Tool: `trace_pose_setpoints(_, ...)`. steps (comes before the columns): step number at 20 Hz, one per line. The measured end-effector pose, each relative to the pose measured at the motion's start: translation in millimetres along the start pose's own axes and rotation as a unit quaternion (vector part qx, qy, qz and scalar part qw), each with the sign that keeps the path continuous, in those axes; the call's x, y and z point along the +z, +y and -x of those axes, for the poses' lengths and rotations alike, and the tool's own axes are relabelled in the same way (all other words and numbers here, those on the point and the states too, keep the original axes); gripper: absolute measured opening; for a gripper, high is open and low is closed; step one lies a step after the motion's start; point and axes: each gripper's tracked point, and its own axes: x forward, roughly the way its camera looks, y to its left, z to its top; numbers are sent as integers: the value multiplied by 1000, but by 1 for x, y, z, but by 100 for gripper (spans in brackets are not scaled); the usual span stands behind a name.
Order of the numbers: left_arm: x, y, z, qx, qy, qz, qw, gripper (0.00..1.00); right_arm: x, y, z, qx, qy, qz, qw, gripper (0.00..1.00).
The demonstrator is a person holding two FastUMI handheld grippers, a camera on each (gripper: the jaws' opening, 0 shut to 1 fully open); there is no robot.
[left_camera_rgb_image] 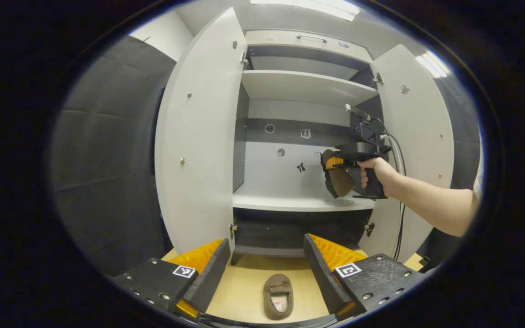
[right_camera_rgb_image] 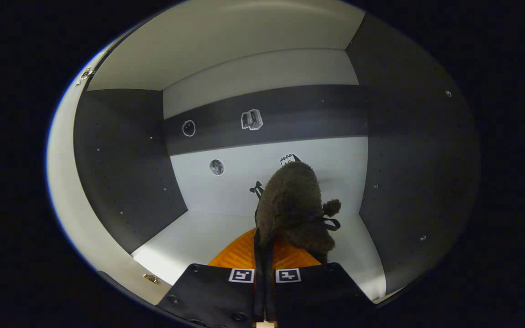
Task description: Grab one shoe with the right hand and put it into the shoe cabinet, grab the other shoe with the left hand and put it into the shoe cabinet; then close the right door with the right hand and the left door with the left hand.
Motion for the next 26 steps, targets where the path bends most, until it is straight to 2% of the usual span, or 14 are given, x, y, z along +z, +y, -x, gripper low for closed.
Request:
trace_pose_setpoints(2,1,1,0,5,-2,-2,1000,94,-9,-5,-10,-5,11,-3,1000,3)
trace_pose_setpoints(6,-1,0,0,10,2,-6,1000,94,-10,-4,-13,-6,-9,-7,1000,5)
trace_pose_setpoints(7,-2,0,-1,11,4,-6,1000,94,-13,-4,-14,-6,-9,0,1000,10)
trace_pose_setpoints(10,-4,-1,0,10,7,-5,1000,94,-15,-4,-10,-11,-18,2,1000,15)
trace_pose_setpoints(11,-5,-3,1,7,8,-6,1000,94,-20,-7,-7,-18,-11,4,1000,24)
trace_pose_setpoints(12,-6,-4,1,6,8,-6,1000,91,-24,-4,-5,-6,-4,4,1000,46)
trace_pose_setpoints(14,-9,-5,2,3,11,-8,1000,94,-28,7,-1,12,2,3,1000,70)
trace_pose_setpoints(16,-11,-5,3,2,11,-8,1000,94,-23,6,10,0,-5,12,1000,98)
trace_pose_setpoints(17,-14,-4,4,2,12,-7,1000,97,-17,8,20,-2,-13,11,1000,99)
trace_pose_setpoints(18,-18,-3,3,3,16,-6,1000,94,-13,11,30,-2,-21,10,1000,98)
trace_pose_setpoints(22,-34,0,-3,-2,34,-9,999,94,4,19,81,-6,-79,5,997,98)
trace_pose_setpoints(24,-47,-1,-9,-10,46,-22,999,94,-3,27,109,-2,-107,10,994,98)
trace_pose_setpoints(26,-65,-4,-18,-21,65,-31,997,94,-22,32,135,1,-111,7,994,100)
